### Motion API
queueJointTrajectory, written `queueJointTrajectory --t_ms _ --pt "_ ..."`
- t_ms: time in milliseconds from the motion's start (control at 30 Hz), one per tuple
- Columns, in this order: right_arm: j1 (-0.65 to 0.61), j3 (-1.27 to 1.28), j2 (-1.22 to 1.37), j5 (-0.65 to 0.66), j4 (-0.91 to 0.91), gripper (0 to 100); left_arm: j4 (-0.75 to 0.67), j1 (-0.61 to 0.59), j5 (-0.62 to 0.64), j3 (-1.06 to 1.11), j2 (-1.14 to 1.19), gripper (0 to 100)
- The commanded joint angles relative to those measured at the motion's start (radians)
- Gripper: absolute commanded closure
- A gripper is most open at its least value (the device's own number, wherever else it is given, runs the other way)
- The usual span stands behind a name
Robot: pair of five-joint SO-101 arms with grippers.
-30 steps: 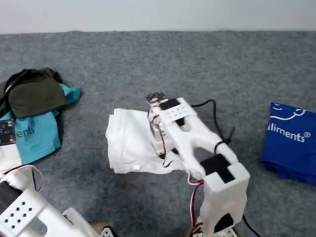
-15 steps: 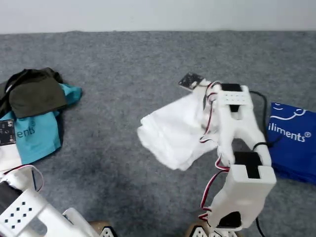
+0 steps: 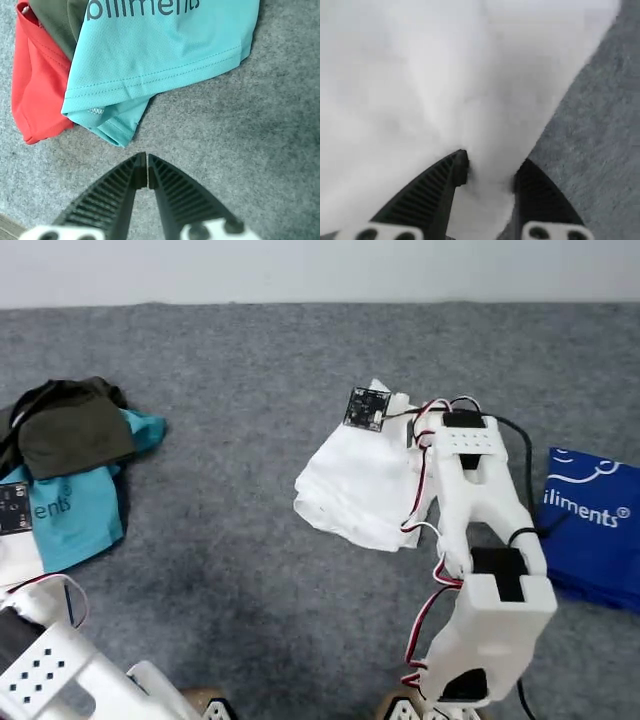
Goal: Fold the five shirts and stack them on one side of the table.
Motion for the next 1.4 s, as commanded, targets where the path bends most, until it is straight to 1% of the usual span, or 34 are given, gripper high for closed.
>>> queueJointTrajectory --t_ms 0,100,200,333,433,467,533,567,600,667,733,800,1000,1167,1267,1367 --pt "-0.007 -0.011 -0.150 -0.083 -0.016 81.1 -0.023 0.000 0.003 -0.013 -0.017 98" --pt "-0.013 -0.012 -0.236 -0.149 0.058 81.1 -0.023 0.000 0.003 -0.013 -0.017 98" --pt "-0.016 -0.012 -0.303 -0.281 0.154 81.1 -0.023 0.000 0.003 -0.013 -0.017 98" --pt "-0.039 -0.012 -0.348 -0.509 0.274 81.2 -0.021 0.000 0.003 -0.008 -0.017 98" --pt "-0.096 -0.014 -0.349 -0.703 0.354 81.8 -0.021 0.000 0.003 -0.007 -0.017 98" --pt "-0.119 -0.014 -0.349 -0.776 0.363 83.8 -0.021 0.000 0.003 -0.007 -0.017 98" --pt "-0.166 -0.014 -0.348 -0.913 0.352 92.0 -0.021 0.000 0.003 -0.007 -0.017 98" --pt "-0.193 -0.014 -0.348 -0.970 0.337 97.0 -0.021 0.000 0.003 -0.008 -0.017 98" --pt "-0.217 -0.014 -0.343 -1.014 0.321 99.8 -0.021 0.000 0.003 -0.012 -0.017 98" --pt "-0.255 -0.014 -0.323 -1.097 0.302 96.5 -0.021 0.000 0.003 -0.013 -0.017 98" --pt "-0.288 -0.015 -0.285 -1.189 0.272 98.8 -0.021 0.000 0.003 -0.013 -0.017 98" --pt "-0.312 -0.015 -0.239 -1.258 0.252 98.8 -0.021 0.000 0.003 -0.013 -0.017 98" --pt "-0.401 -0.015 -0.065 -1.367 0.239 99.1 -0.020 0.000 0.002 -0.013 -0.017 98" --pt "-0.427 -0.018 0.065 -1.398 0.219 99.1 -0.017 0.000 0.002 -0.013 -0.017 98" --pt "-0.432 -0.018 0.059 -1.398 0.222 99.1 -0.017 0.000 0.002 -0.010 -0.017 98" --pt "-0.427 -0.018 -0.004 -1.392 0.239 99.1 -0.017 0.000 0.002 -0.007 -0.017 98"
